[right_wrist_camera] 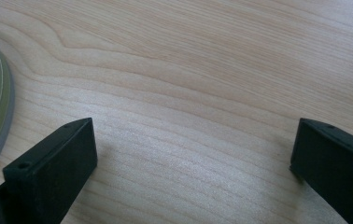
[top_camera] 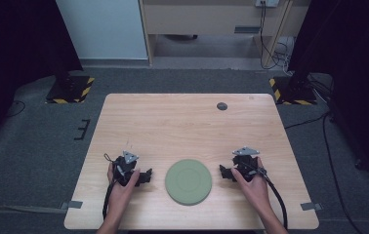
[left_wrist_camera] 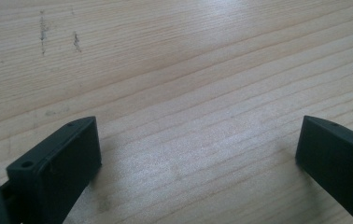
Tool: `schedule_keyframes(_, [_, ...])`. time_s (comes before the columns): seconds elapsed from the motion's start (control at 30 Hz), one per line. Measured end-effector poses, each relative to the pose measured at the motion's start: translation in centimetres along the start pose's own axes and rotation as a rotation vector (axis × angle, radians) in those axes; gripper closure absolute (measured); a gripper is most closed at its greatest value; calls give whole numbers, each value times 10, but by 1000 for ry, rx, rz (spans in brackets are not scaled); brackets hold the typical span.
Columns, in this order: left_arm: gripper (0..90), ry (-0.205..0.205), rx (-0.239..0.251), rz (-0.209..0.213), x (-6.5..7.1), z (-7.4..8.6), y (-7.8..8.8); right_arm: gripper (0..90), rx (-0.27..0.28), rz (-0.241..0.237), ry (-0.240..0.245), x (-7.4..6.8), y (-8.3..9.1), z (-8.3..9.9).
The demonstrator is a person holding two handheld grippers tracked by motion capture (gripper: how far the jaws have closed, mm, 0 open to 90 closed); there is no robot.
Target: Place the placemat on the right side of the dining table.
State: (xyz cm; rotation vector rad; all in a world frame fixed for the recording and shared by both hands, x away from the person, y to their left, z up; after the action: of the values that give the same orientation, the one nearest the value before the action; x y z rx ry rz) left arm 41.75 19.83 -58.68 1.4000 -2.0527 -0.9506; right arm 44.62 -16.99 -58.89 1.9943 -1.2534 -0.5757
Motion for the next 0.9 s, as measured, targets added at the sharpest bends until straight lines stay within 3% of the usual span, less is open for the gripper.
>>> schedule_keyframes(0.1, [0,-25,-1,19,2,0,0,11,2,-3,3,0,0,0])
schedule_keyframes(0.37, [19,-43,9,33,4,0,2,59,15,-36,12,0,8,0])
schedule_keyframes(0.47, [25,-57,16,50,6,1,6,58,65,-60,49,-6,21,-2])
schedule_keyframes(0.9, [29,-108,27,159,34,4,17,73,68,-134,176,-40,42,15])
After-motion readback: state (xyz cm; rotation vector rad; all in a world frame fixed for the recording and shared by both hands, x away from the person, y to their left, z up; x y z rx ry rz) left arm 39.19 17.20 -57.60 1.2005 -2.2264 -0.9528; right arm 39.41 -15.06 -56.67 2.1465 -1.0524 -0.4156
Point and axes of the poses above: each handheld gripper's, and its own axes: y roughly backward along the jaws, z roughly out of its underside, x roughly to its right, the point moved 7 cm from there along -y, roughly forward along the jaws, and after that the axes turned 4 degrees about -x, right-handed, at the moved point
